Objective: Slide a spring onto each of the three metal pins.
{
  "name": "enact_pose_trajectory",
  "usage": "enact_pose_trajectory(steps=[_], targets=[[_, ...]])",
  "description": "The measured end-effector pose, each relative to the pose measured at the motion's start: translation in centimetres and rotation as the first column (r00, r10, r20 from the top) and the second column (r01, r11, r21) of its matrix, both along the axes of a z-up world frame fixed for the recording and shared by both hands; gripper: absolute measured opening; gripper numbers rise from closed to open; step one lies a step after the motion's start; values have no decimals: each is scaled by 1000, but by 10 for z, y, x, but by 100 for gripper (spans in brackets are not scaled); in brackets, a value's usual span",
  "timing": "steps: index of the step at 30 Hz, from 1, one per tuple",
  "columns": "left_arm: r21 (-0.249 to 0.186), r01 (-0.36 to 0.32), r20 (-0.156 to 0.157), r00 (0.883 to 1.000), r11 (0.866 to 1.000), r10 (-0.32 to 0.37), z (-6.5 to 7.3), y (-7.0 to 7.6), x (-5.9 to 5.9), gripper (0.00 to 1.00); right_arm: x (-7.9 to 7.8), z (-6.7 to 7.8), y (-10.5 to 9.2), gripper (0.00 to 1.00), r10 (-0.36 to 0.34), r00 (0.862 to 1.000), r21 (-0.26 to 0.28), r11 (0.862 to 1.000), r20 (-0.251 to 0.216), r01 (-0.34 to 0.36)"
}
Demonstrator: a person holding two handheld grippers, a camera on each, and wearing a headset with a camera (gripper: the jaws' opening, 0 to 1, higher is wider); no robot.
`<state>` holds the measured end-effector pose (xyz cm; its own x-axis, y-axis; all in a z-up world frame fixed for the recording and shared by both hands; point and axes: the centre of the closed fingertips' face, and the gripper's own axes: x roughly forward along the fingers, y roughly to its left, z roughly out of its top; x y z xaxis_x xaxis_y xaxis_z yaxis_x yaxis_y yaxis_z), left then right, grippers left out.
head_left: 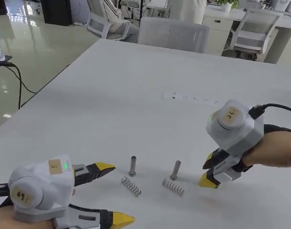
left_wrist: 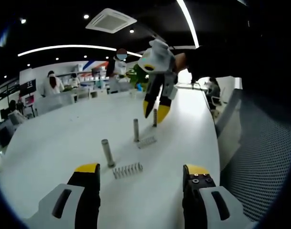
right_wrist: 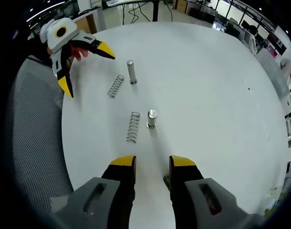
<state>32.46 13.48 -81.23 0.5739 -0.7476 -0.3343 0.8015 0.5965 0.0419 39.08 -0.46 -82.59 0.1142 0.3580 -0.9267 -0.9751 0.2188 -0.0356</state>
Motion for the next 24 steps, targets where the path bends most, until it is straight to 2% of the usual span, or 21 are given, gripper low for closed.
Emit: enact_pose_trajectory(steps=[15,24], targets=[[2,4,8,1000,1000,-4,3,-3,0,65,-18,-13,25,23,41,999,-1,999,-22,-41],[1,1,7,1000,1000,-1,3,-3,0,64,-18,-25,30,20,22,999,-10,1000,-25,-22]])
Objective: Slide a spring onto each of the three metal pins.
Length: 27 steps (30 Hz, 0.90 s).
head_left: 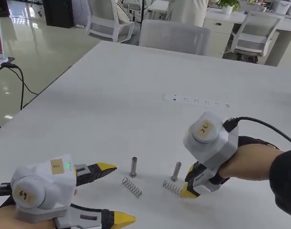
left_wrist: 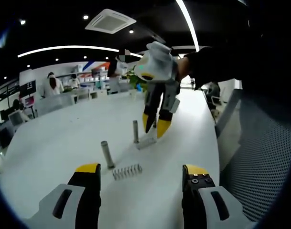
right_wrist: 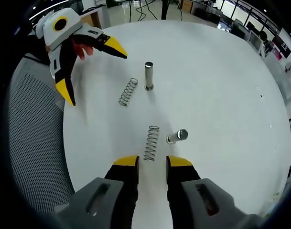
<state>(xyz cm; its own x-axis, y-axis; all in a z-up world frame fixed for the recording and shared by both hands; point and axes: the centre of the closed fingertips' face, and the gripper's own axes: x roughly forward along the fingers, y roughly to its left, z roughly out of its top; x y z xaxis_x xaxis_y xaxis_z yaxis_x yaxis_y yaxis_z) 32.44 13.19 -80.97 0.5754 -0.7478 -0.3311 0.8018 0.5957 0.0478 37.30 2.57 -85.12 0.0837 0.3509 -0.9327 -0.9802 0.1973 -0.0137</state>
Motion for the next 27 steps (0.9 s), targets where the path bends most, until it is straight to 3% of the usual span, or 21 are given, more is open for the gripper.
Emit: enact_pose_trajectory(steps=[9,27], targets=[[-2,3,-1,1000,1000,-3,0,-2,0,63,-3,-11,3,16,-25,1000,-7,1000,-16,24],[-4,4,-5,1000,1000,-4,-1,-2,-1,61,2,-17,4,8,-42,999,-27,999,5,42]])
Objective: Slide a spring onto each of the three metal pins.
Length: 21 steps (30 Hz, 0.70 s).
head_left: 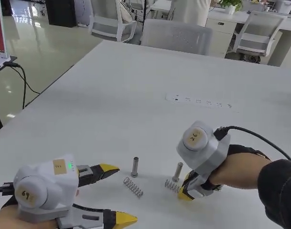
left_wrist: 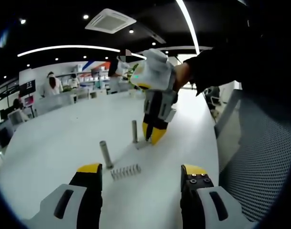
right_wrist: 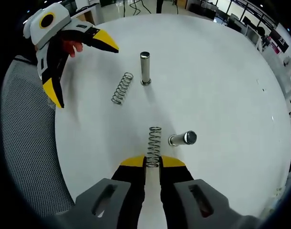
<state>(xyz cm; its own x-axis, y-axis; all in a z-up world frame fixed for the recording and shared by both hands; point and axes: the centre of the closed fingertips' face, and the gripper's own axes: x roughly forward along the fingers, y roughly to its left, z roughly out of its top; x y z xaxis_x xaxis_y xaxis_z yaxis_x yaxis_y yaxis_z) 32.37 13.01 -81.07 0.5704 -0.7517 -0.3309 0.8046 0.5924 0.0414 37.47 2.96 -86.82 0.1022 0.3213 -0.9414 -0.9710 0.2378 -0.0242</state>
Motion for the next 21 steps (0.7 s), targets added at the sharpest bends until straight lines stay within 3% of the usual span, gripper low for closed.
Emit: enact_pose_trajectory(steps=[12,21], targets=[[2,16,-1,1000,1000,-16,1,-3,-2,58,-5,5,-2,8,14,1000,4,1000,-3,-14],[2,50,-4,999,999,-50,1,-13,-5,55,-19,21,-2,8,45,999,25,999,-19,-44]])
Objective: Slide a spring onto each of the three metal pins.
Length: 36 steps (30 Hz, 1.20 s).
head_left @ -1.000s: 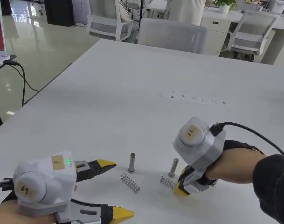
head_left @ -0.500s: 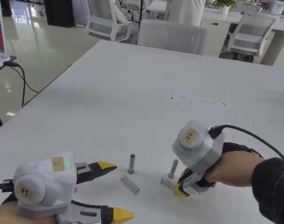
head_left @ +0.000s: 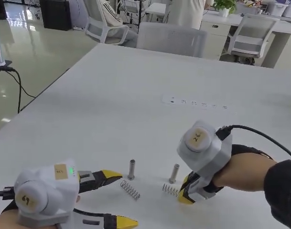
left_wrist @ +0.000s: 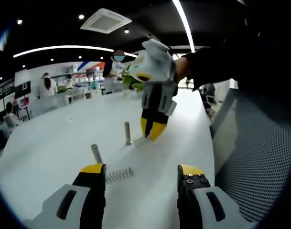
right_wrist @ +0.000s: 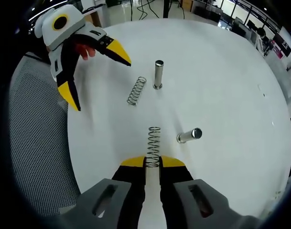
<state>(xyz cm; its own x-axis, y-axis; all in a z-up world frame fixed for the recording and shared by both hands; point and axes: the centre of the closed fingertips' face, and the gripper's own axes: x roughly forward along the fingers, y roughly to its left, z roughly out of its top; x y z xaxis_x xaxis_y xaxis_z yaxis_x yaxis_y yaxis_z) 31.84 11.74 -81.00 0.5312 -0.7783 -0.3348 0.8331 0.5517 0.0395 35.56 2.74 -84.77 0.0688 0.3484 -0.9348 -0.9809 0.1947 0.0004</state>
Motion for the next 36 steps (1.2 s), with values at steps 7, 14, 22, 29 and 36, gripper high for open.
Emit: enact_pose_trajectory(steps=[7,14,22,29,36], targets=[[-3,29,7,1000,1000,-29,3,-10,-1,53,-10,11,1,8,29,999,15,999,-14,-29],[0,61,10,998,998,-61,4,-21,-2,51,-17,19,3,8,78,997,25,997,-18,-78],[6,99,22,995,995,-99,8,-32,-1,47,-23,25,6,8,123,992,28,992,-13,-122],[7,122,33,992,992,-123,11,-41,-1,45,-27,29,10,8,146,989,32,989,-13,-146],[10,145,39,989,989,-145,13,-47,-1,42,-34,32,16,8,188,982,32,982,-10,-188]])
